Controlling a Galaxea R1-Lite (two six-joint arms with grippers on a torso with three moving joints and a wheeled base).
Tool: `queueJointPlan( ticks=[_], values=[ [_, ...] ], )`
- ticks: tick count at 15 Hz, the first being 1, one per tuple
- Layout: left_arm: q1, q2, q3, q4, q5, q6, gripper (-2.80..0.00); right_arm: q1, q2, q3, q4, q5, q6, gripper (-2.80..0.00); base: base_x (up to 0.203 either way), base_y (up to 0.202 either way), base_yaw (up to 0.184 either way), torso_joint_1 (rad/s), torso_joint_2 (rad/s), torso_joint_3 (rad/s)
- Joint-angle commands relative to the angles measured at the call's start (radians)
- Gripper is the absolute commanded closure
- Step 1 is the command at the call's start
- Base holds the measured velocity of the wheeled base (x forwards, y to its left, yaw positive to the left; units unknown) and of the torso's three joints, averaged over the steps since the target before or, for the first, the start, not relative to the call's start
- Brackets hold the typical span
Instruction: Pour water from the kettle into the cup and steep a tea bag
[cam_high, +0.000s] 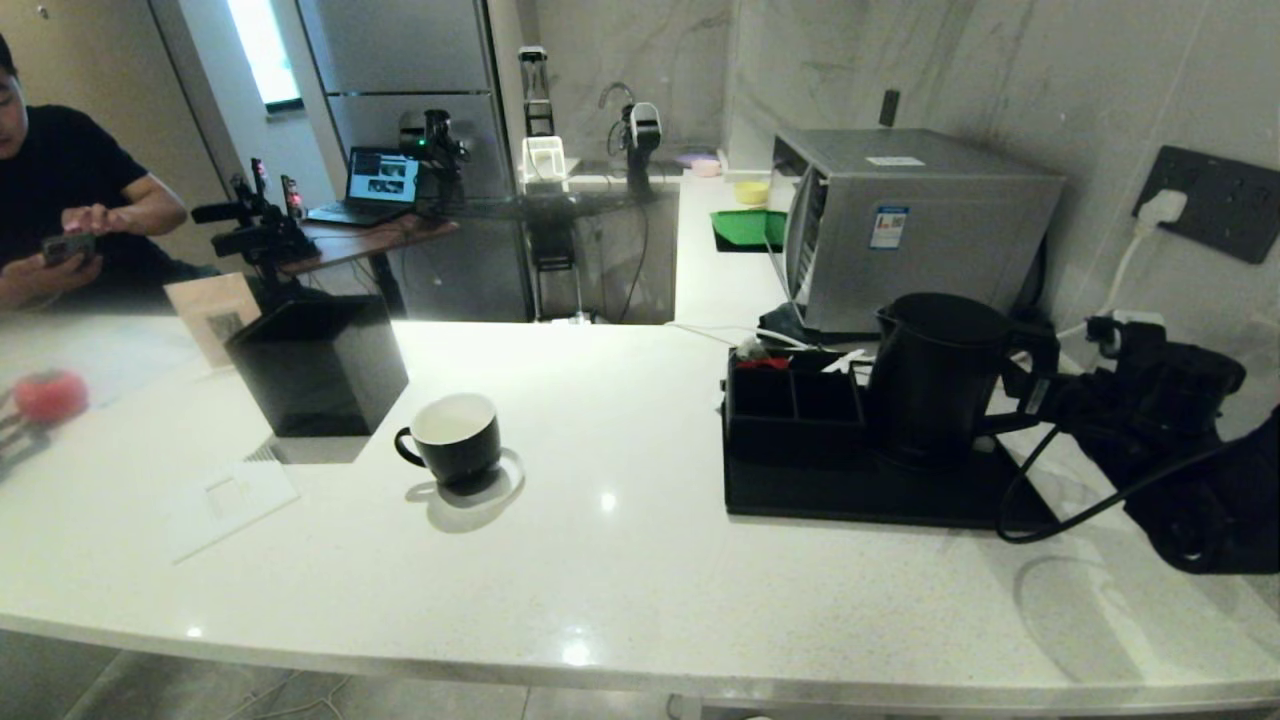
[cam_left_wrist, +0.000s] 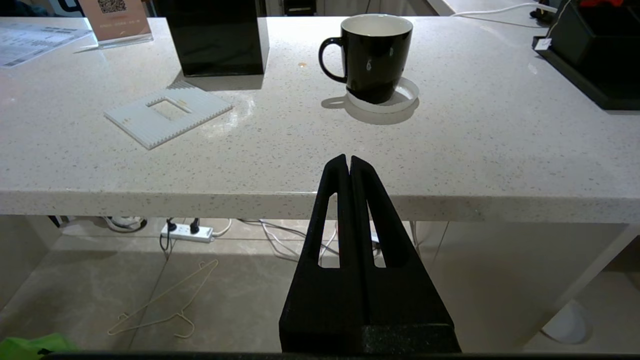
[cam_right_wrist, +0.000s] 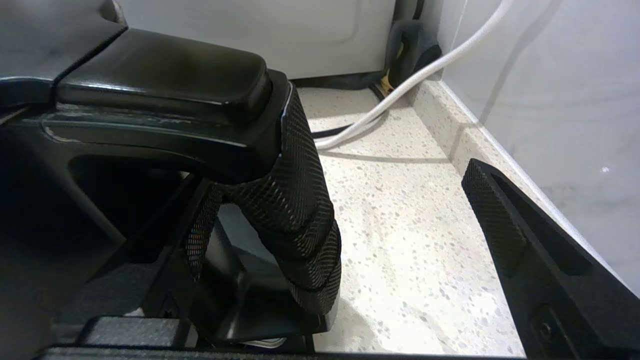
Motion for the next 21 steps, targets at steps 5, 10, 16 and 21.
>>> queueJointPlan(
  ticks=[5,10,16,21],
  values=[
    [0.000,0.000,0.000,0.000,0.000,0.000,0.00,0.003,0.014,-0.022,-0.009,-0.003,0.001,-2.80,0.000,0.000,0.000,0.000,0.00,0.000],
    [0.000,0.000,0.000,0.000,0.000,0.000,0.00,0.003,0.018,-0.031,-0.035,-0.003,-0.001,-2.80,0.000,0.000,0.000,0.000,0.00,0.000],
    [0.000,0.000,0.000,0.000,0.000,0.000,0.00,0.003,0.021,-0.050,-0.048,-0.003,0.001,-2.80,0.000,0.000,0.000,0.000,0.00,0.000],
    [0.000,0.000,0.000,0.000,0.000,0.000,0.00,0.003,0.021,-0.050,-0.051,-0.003,0.001,-2.80,0.000,0.000,0.000,0.000,0.00,0.000]
  ],
)
